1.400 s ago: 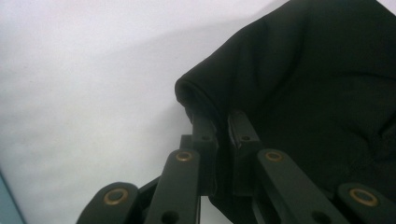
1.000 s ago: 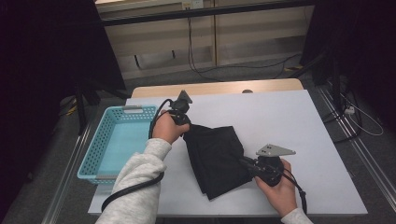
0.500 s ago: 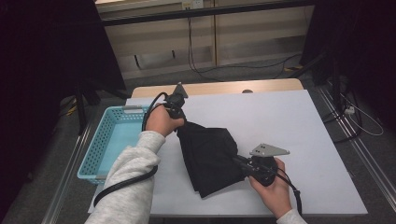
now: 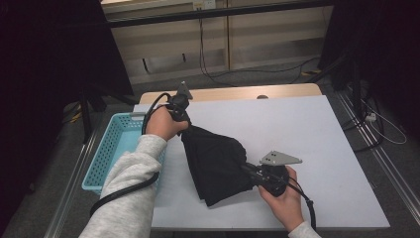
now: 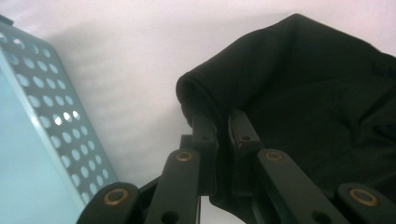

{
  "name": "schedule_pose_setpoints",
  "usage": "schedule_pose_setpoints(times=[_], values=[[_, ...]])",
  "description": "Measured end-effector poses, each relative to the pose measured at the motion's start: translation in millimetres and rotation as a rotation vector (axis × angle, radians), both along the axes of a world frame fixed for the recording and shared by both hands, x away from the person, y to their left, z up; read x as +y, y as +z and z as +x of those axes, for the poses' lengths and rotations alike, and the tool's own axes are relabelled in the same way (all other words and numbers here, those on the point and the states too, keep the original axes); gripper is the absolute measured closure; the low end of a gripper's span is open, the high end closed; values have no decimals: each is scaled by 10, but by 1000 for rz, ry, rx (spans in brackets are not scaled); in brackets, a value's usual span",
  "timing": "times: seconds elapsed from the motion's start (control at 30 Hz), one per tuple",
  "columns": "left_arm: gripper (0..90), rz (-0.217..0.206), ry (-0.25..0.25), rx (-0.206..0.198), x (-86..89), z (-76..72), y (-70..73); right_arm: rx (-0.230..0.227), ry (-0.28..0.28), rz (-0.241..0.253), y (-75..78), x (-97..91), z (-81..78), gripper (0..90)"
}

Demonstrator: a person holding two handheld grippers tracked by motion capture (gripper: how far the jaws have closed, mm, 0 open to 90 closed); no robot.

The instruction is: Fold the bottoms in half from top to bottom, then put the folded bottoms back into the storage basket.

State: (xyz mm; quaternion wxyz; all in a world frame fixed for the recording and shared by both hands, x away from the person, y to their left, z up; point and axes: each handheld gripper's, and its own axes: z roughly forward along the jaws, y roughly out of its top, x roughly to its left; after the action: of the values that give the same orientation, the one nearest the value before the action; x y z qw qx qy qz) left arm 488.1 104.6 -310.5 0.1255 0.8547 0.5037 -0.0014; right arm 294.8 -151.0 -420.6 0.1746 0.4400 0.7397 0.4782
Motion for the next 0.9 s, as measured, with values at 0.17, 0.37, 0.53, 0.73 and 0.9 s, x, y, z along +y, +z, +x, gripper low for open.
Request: schedule_pose_setpoints(times=[0.17,0.37,0.53,0.73,0.9], values=[[837,4,11,4,33,-9,73,-7,9,5,12,44,-10,826],[837,-7,14,2,78,-20,139,-20,12,15,46,83,-7,826],[837,-2,13,0,107,-26,202,-33,14,16,61,97,2,826],[837,14,2,-19,114,-32,352,-50,16,22,105,119,-4,826],[838,12,13,-12,148,-15,396,-64,22,36,144,133,-1,826]])
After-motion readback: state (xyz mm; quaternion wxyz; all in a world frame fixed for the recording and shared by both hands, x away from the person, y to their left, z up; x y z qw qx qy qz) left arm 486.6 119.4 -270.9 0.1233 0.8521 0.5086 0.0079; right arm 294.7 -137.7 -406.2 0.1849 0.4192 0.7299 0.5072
